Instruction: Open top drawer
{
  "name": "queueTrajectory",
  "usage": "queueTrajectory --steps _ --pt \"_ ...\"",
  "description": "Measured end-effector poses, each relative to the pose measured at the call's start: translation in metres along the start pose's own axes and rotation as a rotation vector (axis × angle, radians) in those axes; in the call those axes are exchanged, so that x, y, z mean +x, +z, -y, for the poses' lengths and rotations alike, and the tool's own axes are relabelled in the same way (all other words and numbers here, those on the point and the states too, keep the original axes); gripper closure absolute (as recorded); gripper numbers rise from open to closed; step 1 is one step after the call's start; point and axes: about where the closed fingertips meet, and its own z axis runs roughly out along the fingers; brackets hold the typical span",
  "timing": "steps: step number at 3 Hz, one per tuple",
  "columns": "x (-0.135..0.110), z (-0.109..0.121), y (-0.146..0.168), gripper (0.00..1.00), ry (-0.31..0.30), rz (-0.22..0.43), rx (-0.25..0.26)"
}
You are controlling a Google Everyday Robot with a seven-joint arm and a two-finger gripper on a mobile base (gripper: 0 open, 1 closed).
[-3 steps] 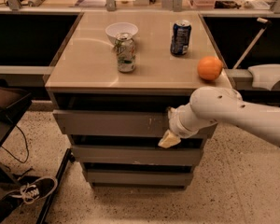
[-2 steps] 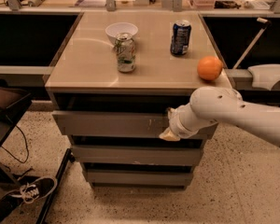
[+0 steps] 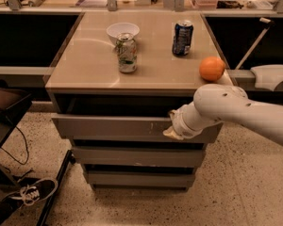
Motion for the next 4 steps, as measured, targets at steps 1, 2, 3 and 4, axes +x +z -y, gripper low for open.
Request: queueTrajectory --steps 1,2,3,4 --pt "-0.003 0.002 -0.007 1.0 0.0 0.0 0.0" --pt "-0.005 0.003 -0.011 1.0 0.0 0.0 0.0" --pt "-0.016 -0.005 -0.024 1.0 -0.018 0.031 0.026" --pt "-0.007 -0.018 -0.033 1.0 -0.02 0.028 0.03"
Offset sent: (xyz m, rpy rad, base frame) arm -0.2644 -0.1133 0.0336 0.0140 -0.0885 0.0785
